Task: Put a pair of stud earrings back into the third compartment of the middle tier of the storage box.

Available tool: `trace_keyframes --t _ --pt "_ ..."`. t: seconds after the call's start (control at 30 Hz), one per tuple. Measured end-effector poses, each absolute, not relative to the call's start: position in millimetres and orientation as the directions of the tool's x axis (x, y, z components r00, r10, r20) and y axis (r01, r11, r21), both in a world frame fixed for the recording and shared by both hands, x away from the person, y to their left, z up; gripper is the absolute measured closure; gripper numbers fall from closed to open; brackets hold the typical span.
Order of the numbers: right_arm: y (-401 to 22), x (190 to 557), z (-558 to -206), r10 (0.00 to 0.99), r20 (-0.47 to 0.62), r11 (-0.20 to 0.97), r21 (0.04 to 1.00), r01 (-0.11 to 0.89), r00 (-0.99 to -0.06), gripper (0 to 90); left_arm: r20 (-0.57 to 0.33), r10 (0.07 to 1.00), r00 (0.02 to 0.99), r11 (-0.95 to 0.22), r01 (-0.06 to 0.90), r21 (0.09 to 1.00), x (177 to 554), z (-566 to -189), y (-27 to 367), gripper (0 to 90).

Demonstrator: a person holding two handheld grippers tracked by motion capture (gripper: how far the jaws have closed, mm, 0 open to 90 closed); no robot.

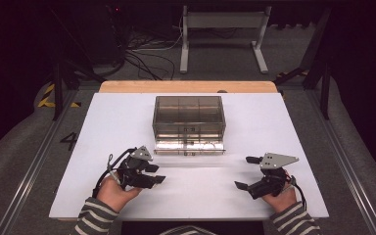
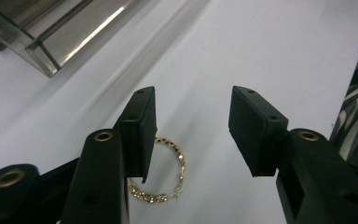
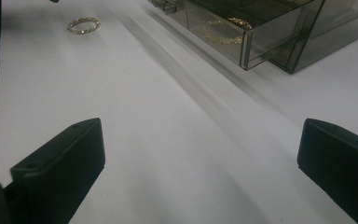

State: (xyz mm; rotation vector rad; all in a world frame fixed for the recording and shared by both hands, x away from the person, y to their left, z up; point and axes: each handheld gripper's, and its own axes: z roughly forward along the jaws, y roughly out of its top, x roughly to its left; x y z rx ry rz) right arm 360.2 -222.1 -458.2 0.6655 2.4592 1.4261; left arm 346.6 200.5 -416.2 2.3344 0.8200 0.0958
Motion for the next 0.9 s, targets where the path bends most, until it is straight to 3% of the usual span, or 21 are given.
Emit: trace_keyframes --t 0.9 --pt "-221 360 -458 0.487 0.032 0.429 0.862 0.27 -0.873 1.6 -0.093 0.663 0.743 -0.603 0.604 0.521 351 -438 220 56.1"
